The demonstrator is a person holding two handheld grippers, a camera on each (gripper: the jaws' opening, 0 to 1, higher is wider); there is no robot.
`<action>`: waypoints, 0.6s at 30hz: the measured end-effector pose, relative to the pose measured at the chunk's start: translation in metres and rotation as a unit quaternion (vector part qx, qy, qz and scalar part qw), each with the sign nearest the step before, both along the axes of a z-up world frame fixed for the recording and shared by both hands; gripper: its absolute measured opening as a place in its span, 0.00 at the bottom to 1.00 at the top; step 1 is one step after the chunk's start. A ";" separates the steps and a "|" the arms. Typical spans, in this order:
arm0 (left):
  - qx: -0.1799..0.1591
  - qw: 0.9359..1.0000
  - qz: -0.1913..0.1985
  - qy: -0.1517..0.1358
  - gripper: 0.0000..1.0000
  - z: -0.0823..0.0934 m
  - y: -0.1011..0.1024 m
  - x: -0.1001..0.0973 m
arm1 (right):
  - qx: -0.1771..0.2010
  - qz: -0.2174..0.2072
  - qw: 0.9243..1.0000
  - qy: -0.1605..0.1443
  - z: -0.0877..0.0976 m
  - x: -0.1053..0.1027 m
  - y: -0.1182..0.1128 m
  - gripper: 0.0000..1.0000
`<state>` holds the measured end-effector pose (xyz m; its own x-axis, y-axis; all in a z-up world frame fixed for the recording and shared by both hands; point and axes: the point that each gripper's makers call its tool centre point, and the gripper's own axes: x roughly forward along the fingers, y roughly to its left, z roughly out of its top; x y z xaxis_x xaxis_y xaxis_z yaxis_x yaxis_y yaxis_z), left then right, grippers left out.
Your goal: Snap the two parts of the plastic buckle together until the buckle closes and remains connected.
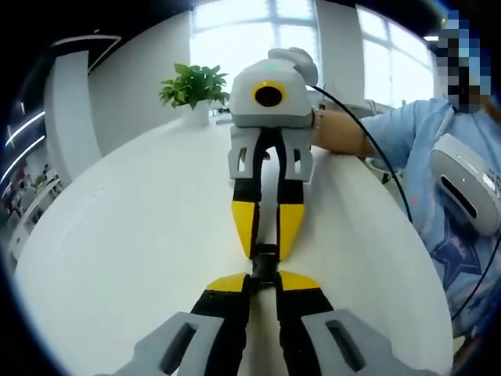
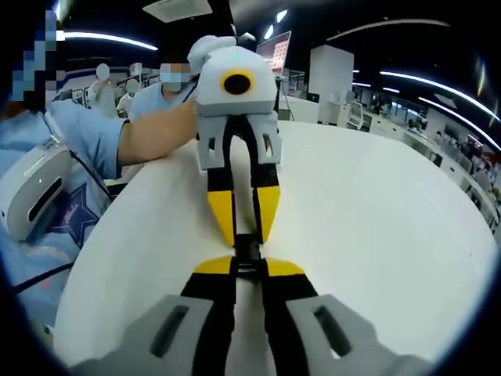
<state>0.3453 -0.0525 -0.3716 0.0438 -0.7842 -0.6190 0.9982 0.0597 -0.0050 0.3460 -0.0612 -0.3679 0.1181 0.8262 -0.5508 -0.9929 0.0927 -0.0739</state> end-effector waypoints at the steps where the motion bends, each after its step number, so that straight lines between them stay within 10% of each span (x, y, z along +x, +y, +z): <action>1: 0.002 1.000 0.000 0.003 0.12 0.000 -0.001 0.002 | -0.004 0.000 1.000 -0.005 0.001 0.001 0.000 0.11; 18: -0.007 1.000 -0.005 0.003 0.12 -0.001 -0.012 0.063 | -0.057 -0.047 0.997 -0.015 -0.017 0.059 -0.017 0.11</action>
